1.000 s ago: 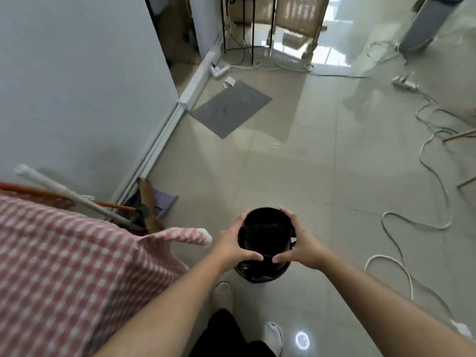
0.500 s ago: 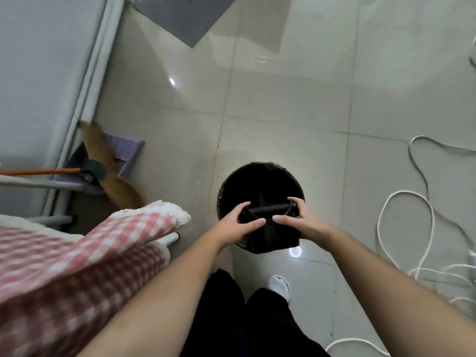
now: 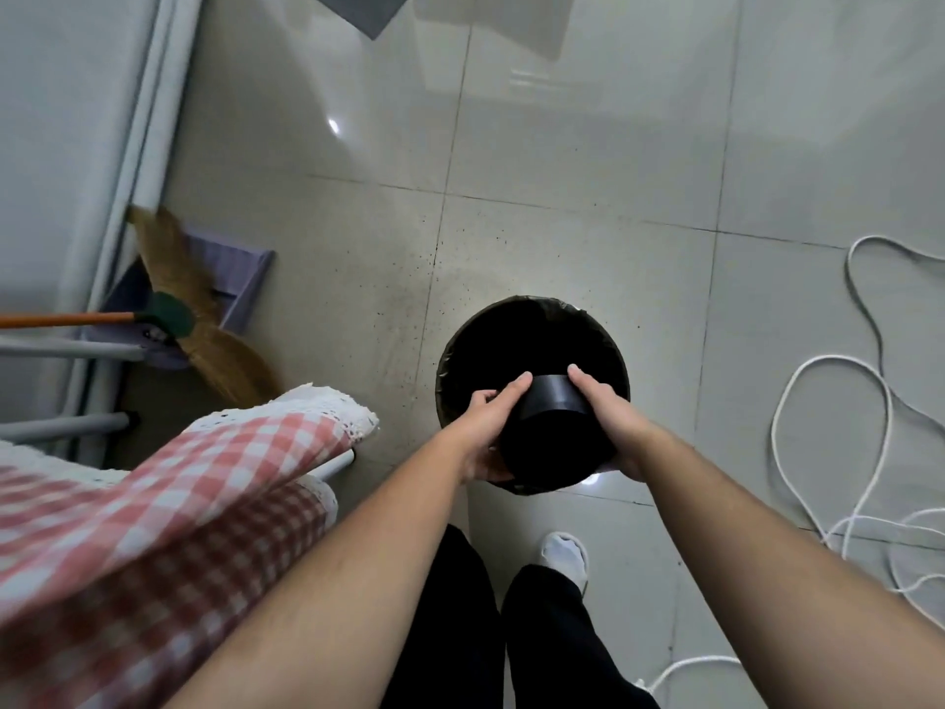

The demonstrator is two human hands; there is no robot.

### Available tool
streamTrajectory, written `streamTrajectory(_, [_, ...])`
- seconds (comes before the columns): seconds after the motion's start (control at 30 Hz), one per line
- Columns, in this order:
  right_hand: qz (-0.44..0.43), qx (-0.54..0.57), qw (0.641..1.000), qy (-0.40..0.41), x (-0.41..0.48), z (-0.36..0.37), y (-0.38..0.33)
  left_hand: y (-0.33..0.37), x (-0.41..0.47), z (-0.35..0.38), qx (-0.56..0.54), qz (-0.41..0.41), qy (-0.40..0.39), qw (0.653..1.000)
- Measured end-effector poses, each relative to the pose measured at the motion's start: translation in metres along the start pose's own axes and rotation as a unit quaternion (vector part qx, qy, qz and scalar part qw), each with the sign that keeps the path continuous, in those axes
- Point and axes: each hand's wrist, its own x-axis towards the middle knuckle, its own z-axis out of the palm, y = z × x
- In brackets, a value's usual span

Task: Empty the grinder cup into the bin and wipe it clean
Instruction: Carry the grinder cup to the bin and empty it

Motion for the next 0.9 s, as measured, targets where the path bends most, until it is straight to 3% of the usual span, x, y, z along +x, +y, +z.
streamTrajectory(0.23, [0.092, 0.022, 0.995, -0.025, -0.010, -0.004, -0.012, 0.017, -0.002, 0.003, 0.016, -0.091, 0.017, 0.996])
streamTrajectory(0.43, [0.013, 0.024, 1.000, 0.014, -0.005, -0.001, -0.009, 0.022, 0.001, 0.009, -0.008, -0.013, 0.043, 0.999])
streamTrajectory(0.77, [0.028, 0.009, 0.999, -0.023, -0.010, -0.007, -0.012, 0.017, -0.003, 0.013, -0.030, -0.033, 0.020, 0.999])
streamTrajectory(0.9, [0.016, -0.012, 0.999, -0.037, -0.023, -0.010, -0.013, 0.018, -0.014, 0.012, -0.021, -0.001, 0.030, 0.999])
